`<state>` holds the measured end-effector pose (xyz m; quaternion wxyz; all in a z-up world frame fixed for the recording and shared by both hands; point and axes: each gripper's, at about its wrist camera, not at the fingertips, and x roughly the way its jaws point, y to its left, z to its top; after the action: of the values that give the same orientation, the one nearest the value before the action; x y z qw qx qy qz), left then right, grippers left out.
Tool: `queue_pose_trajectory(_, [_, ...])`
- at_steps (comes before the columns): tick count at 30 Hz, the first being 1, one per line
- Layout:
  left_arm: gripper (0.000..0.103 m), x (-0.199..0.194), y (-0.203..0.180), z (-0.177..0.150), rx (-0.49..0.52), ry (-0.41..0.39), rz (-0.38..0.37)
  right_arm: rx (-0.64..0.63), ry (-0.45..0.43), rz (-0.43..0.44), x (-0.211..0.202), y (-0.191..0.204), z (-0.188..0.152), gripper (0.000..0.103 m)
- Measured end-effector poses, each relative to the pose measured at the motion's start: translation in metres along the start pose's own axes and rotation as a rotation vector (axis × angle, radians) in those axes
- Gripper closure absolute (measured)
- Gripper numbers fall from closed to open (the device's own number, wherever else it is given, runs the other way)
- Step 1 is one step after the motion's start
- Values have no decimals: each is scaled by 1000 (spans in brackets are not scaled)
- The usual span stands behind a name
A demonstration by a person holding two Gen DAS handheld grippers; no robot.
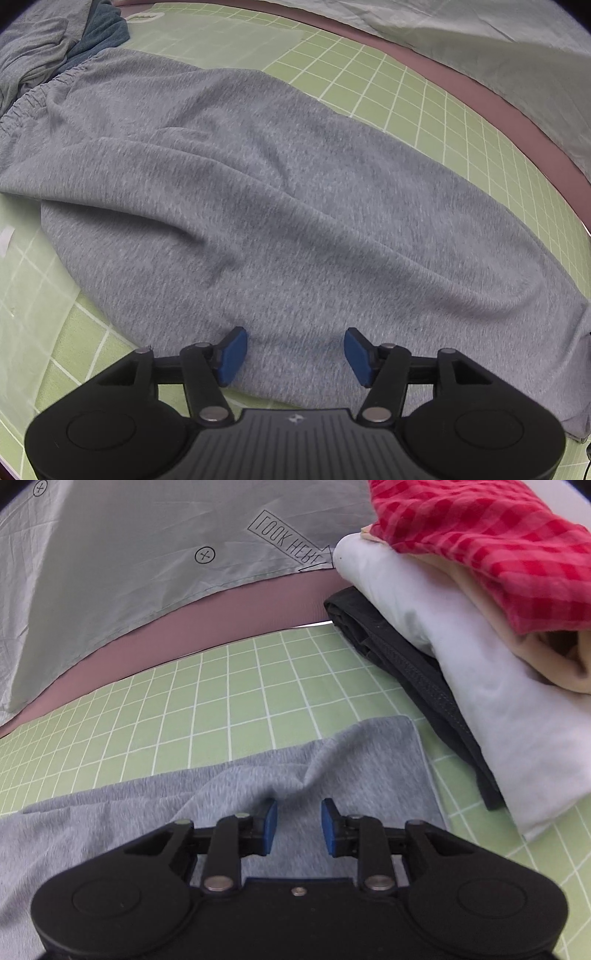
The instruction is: Fold clothes
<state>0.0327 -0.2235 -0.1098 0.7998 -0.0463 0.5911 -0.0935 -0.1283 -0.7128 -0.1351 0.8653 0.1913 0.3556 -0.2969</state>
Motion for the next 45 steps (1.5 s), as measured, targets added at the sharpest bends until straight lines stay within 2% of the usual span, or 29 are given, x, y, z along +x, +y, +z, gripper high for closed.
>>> queue_pose_trajectory(4, [31, 2, -2, 2, -30, 3, -1, -5, -6, -14, 21, -4, 10, 73])
queue_pose_trajectory(9, [18, 3, -2, 1, -50, -10, -27, 5, -9, -95, 30, -4, 23, 54])
queue_pose_trajectory(11, [18, 2, 1, 1, -73, -16, -43, 12, -7, -131, 22, -1, 20, 49])
queue_pose_trajectory(13, [18, 1, 7, 2, -97, -14, -67, 7, -11, -124, 8, 4, 13, 45])
queue_pose_trajectory(17, [20, -5, 23, 6, -133, -9, -98, 8, -22, -116, -30, 33, -22, 31])
queue_pose_trajectory(25, [20, -43, 89, 21, -168, -91, -95, 29, 47, -110, -81, 95, -97, 28])
queue_pose_trajectory(30, [20, -51, 163, 30, -289, -140, -53, 46, 75, -133, -101, 124, -129, 27])
queue_pose_trajectory(37, [19, -52, 247, 42, -423, -184, -36, 107, 70, -195, -123, 152, -154, 26])
queue_pose_trajectory(45, [19, -37, 291, 75, -489, -224, -38, 145, 57, -234, -137, 185, -166, 24])
